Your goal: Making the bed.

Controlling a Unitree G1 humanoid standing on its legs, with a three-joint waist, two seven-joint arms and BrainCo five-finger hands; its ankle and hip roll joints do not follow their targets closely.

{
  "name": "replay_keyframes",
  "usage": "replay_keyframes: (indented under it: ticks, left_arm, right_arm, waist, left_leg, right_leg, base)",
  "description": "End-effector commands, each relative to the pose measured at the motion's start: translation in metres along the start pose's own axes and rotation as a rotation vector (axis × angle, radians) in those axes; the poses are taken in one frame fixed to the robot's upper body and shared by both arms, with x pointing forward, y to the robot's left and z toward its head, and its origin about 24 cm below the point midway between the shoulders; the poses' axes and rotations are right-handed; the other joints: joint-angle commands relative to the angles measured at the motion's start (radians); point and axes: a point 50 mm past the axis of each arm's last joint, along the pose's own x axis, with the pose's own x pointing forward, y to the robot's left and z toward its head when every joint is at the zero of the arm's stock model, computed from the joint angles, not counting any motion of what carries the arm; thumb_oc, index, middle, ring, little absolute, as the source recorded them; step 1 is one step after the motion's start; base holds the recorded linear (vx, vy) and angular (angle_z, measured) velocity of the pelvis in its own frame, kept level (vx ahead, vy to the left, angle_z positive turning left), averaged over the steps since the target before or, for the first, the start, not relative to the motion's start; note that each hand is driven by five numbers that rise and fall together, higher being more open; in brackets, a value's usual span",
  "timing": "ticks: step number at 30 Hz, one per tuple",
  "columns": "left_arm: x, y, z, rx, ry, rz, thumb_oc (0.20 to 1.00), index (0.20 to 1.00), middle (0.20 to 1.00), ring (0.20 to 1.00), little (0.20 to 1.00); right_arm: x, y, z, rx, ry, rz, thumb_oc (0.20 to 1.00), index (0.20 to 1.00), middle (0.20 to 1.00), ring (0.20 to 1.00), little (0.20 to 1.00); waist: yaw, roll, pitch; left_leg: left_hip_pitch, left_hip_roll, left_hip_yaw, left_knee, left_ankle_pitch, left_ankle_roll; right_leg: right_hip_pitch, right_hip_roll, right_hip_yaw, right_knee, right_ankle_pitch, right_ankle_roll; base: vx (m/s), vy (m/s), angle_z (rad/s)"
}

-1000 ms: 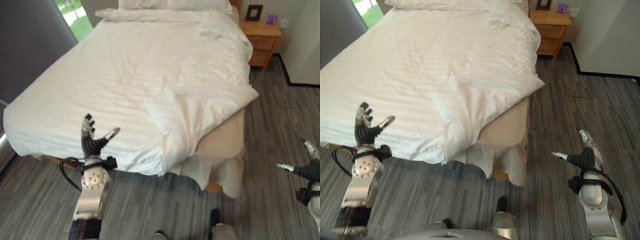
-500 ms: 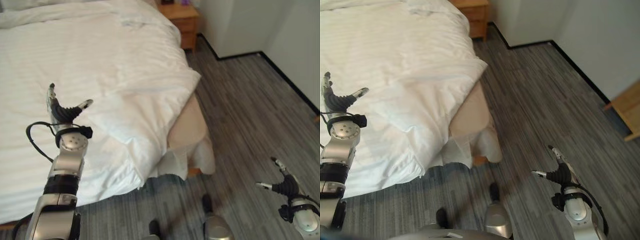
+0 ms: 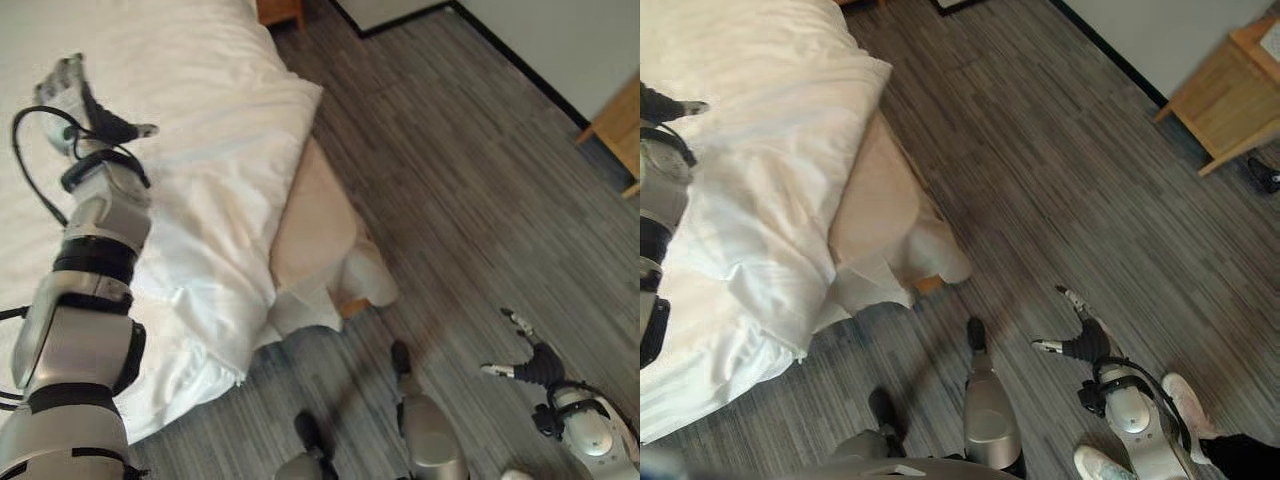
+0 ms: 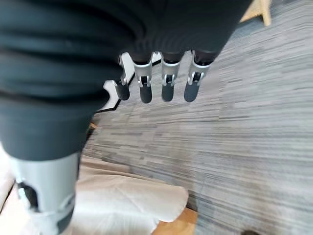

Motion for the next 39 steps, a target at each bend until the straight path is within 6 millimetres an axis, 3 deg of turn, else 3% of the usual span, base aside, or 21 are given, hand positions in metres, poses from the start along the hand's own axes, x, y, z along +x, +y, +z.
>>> replay_keyframes:
  ticks: [1, 6, 12, 16, 21, 22, 23, 24, 25, 26, 27, 28, 29, 32, 33, 34, 35, 36, 37, 38, 39]
  left_arm:
    - [0.027, 0.051, -0.007, 0.082, 0.018, 0.144, 1.0, 1.0, 1.0, 1.0, 1.0]
    - [0.03, 0.055, -0.031, 0.182, 0.059, 0.124, 1.0, 1.0, 1.0, 1.0, 1.0]
    - [0.025, 0.058, -0.077, 0.314, 0.181, 0.061, 1.0, 1.0, 1.0, 1.0, 1.0]
    - [0.018, 0.049, -0.094, 0.297, 0.258, 0.01, 1.0, 1.0, 1.0, 1.0, 1.0]
    - [0.001, 0.023, -0.111, 0.235, 0.336, -0.089, 1.0, 1.0, 1.0, 1.0, 1.0]
    - [-0.002, 0.017, -0.111, 0.246, 0.332, -0.103, 0.564, 0.564, 0.564, 0.564, 0.564]
    - [-0.018, -0.014, -0.106, 0.238, 0.319, -0.196, 0.2, 0.2, 0.2, 0.2, 0.2]
    - [-0.018, -0.014, -0.106, 0.237, 0.319, -0.196, 0.2, 0.2, 0.2, 0.2, 0.2]
    - [-0.022, -0.028, -0.086, 0.094, 0.286, -0.183, 0.2, 0.2, 0.2, 0.2, 0.2]
    - [-0.018, -0.027, -0.065, -0.029, 0.236, -0.122, 0.2, 0.2, 0.2, 0.2, 0.2]
    - [-0.019, -0.027, -0.066, -0.029, 0.238, -0.121, 0.2, 0.2, 0.2, 0.2, 0.2]
    - [-0.017, -0.022, -0.04, -0.149, 0.147, -0.043, 0.2, 0.2, 0.2, 0.2, 0.2]
    - [-0.028, -0.001, 0.011, -0.326, -0.109, 0.123, 0.2, 0.2, 0.2, 0.2, 0.2]
    - [-0.085, 0.012, 0.076, -0.525, -0.478, 0.119, 0.2, 0.2, 0.2, 0.2, 0.2]
    - [-0.085, 0.012, 0.076, -0.525, -0.478, 0.12, 0.2, 0.2, 0.2, 0.2, 0.2]
    - [-0.097, 0.015, 0.096, -0.575, -0.568, 0.094, 0.2, 0.2, 0.2, 0.2, 0.2]
    - [-0.128, 0.004, 0.129, -0.727, -0.659, -0.04, 0.2, 0.2, 0.2, 0.2, 0.2]
    - [-0.148, 0.001, 0.147, -0.845, -0.697, -0.121, 0.2, 0.2, 0.2, 0.2, 0.2]
    - [-0.148, 0.001, 0.148, -0.846, -0.697, -0.121, 0.2, 0.2, 0.2, 0.2, 0.2]
    - [-0.18, 0.002, 0.178, -0.96, -0.799, -0.235, 0.2, 0.2, 0.2, 0.2, 0.2]
    - [-0.199, 0.001, 0.191, -1.045, -0.829, -0.323, 0.2, 0.2, 0.2, 0.2, 0.2]
  right_arm:
    - [0.004, -0.02, 0.023, -0.003, -0.148, -0.06, 1.0, 1.0, 1.0, 1.0, 1.0]
    - [0.004, -0.03, 0.029, -0.042, -0.196, -0.06, 1.0, 1.0, 1.0, 1.0, 1.0]
    - [0.0, -0.039, 0.033, -0.069, -0.221, -0.074, 1.0, 1.0, 1.0, 1.0, 1.0]
    - [0.0, -0.033, 0.032, -0.062, -0.215, -0.058, 1.0, 1.0, 1.0, 1.0, 1.0]
    - [0.0, -0.022, 0.034, -0.044, -0.214, -0.03, 1.0, 1.0, 1.0, 1.0, 1.0]
    - [0.001, -0.02, 0.035, -0.044, -0.22, -0.023, 1.0, 1.0, 1.0, 1.0, 1.0]
    - [0.002, -0.016, 0.039, -0.043, -0.235, -0.007, 1.0, 1.0, 1.0, 1.0, 1.0]
    - [0.002, -0.016, 0.039, -0.044, -0.235, -0.008, 1.0, 1.0, 1.0, 1.0, 1.0]
    - [0.003, -0.013, 0.039, -0.039, -0.238, -0.007, 1.0, 1.0, 1.0, 1.0, 1.0]
    - [0.003, -0.011, 0.039, -0.036, -0.237, -0.008, 1.0, 1.0, 1.0, 1.0, 1.0]
    - [0.003, -0.011, 0.039, -0.038, -0.237, -0.008, 1.0, 1.0, 1.0, 1.0, 1.0]
    - [0.002, -0.008, 0.038, -0.032, -0.232, -0.008, 1.0, 1.0, 1.0, 1.0, 1.0]
    - [0.001, -0.005, 0.038, -0.023, -0.229, -0.024, 1.0, 1.0, 1.0, 1.0, 1.0]
    - [0.002, -0.001, 0.015, 0.014, -0.109, -0.035, 1.0, 1.0, 1.0, 1.0, 1.0]
    - [0.002, -0.001, 0.015, 0.014, -0.11, -0.036, 1.0, 1.0, 1.0, 1.0, 1.0]
    - [0.004, -0.001, 0.01, 0.023, -0.086, -0.038, 1.0, 1.0, 1.0, 1.0, 1.0]
    - [0.007, 0.006, 0.003, 0.052, -0.045, -0.022, 1.0, 1.0, 1.0, 1.0, 1.0]
    - [0.007, 0.008, -0.001, 0.056, -0.024, -0.018, 1.0, 1.0, 1.0, 1.0, 1.0]
    - [0.007, 0.008, -0.001, 0.055, -0.024, -0.019, 1.0, 1.0, 1.0, 1.0, 1.0]
    - [0.008, 0.016, -0.013, 0.067, 0.039, 0.003, 1.0, 1.0, 1.0, 1.0, 1.0]
    - [0.009, 0.021, -0.022, 0.087, 0.083, 0.0, 1.0, 1.0, 1.0, 1.0, 1.0]
  waist:
    - [0.024, -0.015, -0.015]
    - [0.02, -0.017, -0.002]
    - [0.022, -0.039, 0.022]
    - [0.029, -0.054, 0.034]
    - [0.049, -0.068, 0.052]
    - [0.048, -0.07, 0.052]
    - [0.052, -0.074, 0.055]
    - [0.052, -0.074, 0.054]
    - [0.061, -0.074, 0.06]
    - [0.067, -0.073, 0.063]
    - [0.066, -0.073, 0.063]
    - [0.071, -0.07, 0.068]
    - [0.087, -0.064, 0.079]
    - [0.085, -0.048, 0.055]
    - [0.086, -0.049, 0.056]
    - [0.088, -0.042, 0.05]
    - [0.087, -0.032, 0.045]
    - [0.085, -0.028, 0.044]
    - [0.087, -0.026, 0.045]
    - [0.084, -0.016, 0.035]
    - [0.088, -0.011, 0.025]
  left_leg:
    - [-0.052, 0.018, -0.031, 0.007, 0.042, -0.026]
    - [-0.087, 0.02, -0.038, 0.007, 0.055, -0.028]
    - [-0.148, 0.026, -0.053, 0.007, 0.064, -0.031]
    - [-0.173, 0.028, -0.066, 0.007, 0.076, -0.031]
    - [-0.182, 0.023, -0.082, 0.007, 0.077, -0.029]
    - [-0.182, 0.021, -0.084, 0.007, 0.076, -0.028]
    - [-0.175, 0.017, -0.084, 0.007, 0.071, -0.027]
    - [-0.175, 0.017, -0.084, 0.007, 0.072, -0.027]
    - [-0.163, 0.011, -0.084, 0.007, 0.06, -0.025]
    - [-0.157, 0.006, -0.086, 0.007, 0.055, -0.022]
    - [-0.159, 0.005, -0.086, 0.007, 0.06, -0.021]
    - [-0.153, 0.0, -0.089, 0.007, 0.059, -0.019]
    - [-0.142, -0.008, -0.096, 0.007, 0.049, -0.015]
    - [-0.115, -0.022, -0.11, 0.007, 0.038, -0.001]
    - [-0.118, -0.023, -0.11, 0.007, 0.043, 0.0]
    - [-0.105, -0.021, -0.109, 0.007, 0.044, 0.008]
    - [-0.072, -0.019, -0.11, 0.007, 0.041, 0.022]
    - [-0.059, -0.017, -0.112, 0.007, 0.046, 0.032]
    - [-0.061, -0.016, -0.111, 0.007, 0.05, 0.032]
    - [-0.047, -0.01, -0.116, 0.007, 0.055, 0.04]
    - [-0.048, -0.006, -0.115, 0.007, 0.061, 0.044]
  right_leg:
    - [0.052, -0.108, -0.031, 0.02, -0.079, 0.113]
    - [0.026, -0.107, -0.03, 0.018, -0.07, 0.113]
    - [-0.021, -0.102, -0.044, 0.014, -0.051, 0.113]
    - [-0.031, -0.108, -0.053, 0.012, -0.043, 0.113]
    - [-0.017, -0.116, -0.062, 0.014, -0.053, 0.113]
    - [-0.016, -0.118, -0.061, 0.013, -0.053, 0.113]
    - [-0.008, -0.122, -0.06, 0.014, -0.056, 0.113]
    - [-0.009, -0.122, -0.06, 0.014, -0.056, 0.113]
    - [0.002, -0.126, -0.06, 0.017, -0.063, 0.113]
    - [0.008, -0.13, -0.06, 0.018, -0.063, 0.113]
    - [0.006, -0.131, -0.059, 0.016, -0.058, 0.113]
    - [0.012, -0.137, -0.064, 0.018, -0.057, 0.113]
    - [0.024, -0.145, -0.07, 0.023, -0.059, 0.113]
    - [0.053, -0.15, -0.061, 0.058, -0.091, 0.113]
    - [0.048, -0.151, -0.06, 0.06, -0.087, 0.113]
    - [0.049, -0.144, -0.053, 0.118, -0.132, 0.113]
    - [0.062, -0.124, -0.034, 0.22, -0.216, 0.112]
    - [0.072, -0.103, -0.019, 0.274, -0.257, 0.102]
    - [0.069, -0.102, -0.018, 0.275, -0.254, 0.101]
    - [0.094, -0.059, 0.007, 0.353, -0.33, 0.075]
    - [0.106, -0.038, 0.016, 0.38, -0.353, 0.064]
  base:
    - [0.0, 0.0, 0.0]
    - [-0.02, 0.004, 0.02]
    - [-0.02, 0.01, 0.03]
    - [-0.01, 0.008, 0.18]
    - [-0.02, 0.009, 0.08]
    - [-0.04, 0.043, 0.09]
    - [-0.02, 0.039, 0.08]
    - [-0.01, 0.06, 0.09]
    - [0.0, 0.045, 0.11]
    - [-0.02, 0.044, 0.13]
    - [-0.03, 0.022, 0.12]
    - [-0.04, 0.029, 0.13]
    - [-0.03, 0.044, 0.14]
    - [-0.02, 0.084, 0.14]
    - [-0.02, 0.056, 0.15]
    - [-0.02, 0.098, 0.13]
    - [0.0, 0.125, 0.09]
    - [-0.03, 0.084, 0.08]
    - [-0.08, 0.037, -0.01]
    - [-0.12, -0.007, -0.01]
    - [-0.12, -0.007, -0.05]
